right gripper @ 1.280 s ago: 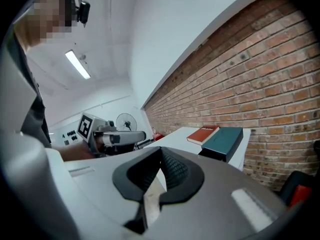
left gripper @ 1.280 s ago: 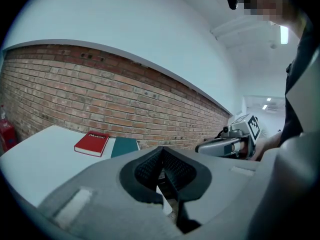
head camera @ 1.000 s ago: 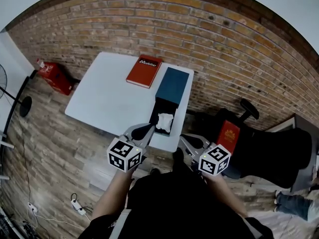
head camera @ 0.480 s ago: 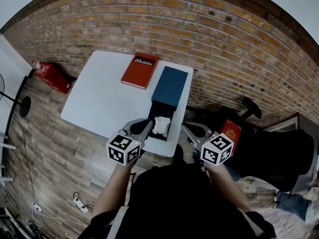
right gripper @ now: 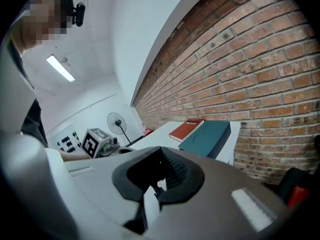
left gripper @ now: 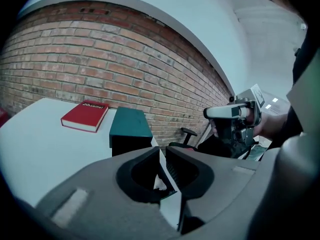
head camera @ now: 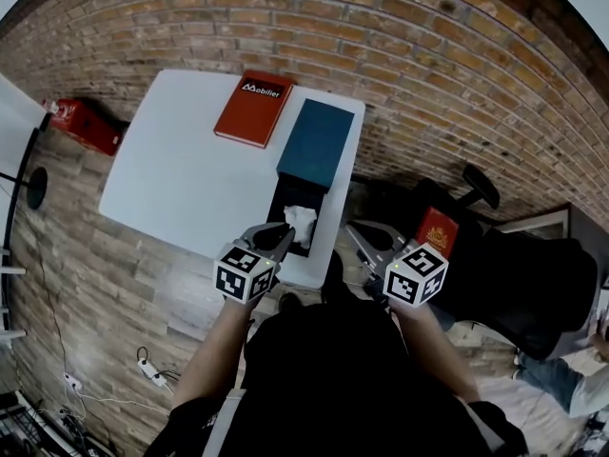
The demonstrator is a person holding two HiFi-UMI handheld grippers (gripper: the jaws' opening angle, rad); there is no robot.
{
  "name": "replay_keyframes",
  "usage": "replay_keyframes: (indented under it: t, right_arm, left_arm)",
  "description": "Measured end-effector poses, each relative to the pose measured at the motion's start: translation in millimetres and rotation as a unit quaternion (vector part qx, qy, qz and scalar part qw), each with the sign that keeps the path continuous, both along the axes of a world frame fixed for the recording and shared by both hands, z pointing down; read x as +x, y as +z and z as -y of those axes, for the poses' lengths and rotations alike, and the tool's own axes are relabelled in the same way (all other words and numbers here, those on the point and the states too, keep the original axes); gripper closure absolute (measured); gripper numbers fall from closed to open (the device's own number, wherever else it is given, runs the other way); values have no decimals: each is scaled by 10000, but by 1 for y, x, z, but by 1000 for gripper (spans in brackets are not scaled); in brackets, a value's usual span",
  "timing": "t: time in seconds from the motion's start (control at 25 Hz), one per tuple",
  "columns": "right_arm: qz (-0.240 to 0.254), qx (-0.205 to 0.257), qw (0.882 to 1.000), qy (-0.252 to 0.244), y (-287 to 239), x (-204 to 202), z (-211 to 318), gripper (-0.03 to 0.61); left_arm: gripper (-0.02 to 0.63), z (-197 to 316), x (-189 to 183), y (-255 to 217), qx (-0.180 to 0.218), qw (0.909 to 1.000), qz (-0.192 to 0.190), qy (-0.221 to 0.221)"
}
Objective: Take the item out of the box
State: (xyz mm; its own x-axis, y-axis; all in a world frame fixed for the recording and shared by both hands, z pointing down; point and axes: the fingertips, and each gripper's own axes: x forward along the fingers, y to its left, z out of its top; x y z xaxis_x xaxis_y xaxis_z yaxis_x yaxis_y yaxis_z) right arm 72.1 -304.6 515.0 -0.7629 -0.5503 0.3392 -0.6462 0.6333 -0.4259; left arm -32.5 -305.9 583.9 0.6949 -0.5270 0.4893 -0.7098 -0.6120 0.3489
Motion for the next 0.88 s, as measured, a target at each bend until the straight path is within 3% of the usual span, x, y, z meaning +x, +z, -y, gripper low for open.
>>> replay_keyframes:
  t: [0.2,0.6,0.88]
  right_arm:
    - [-44,-176,9998,2,14,2,-2,577]
    - [-83,-310,9994,85,24,5,-2,577]
    - [-171,-378,9990,164,28,11,-1,577]
  left_arm:
    - [566,5,0,29,-186,9997,134,-16]
    - [525,7,-5,76,-576,9953,694,349]
    - [489,12,-6,97,-759,9927,825,451]
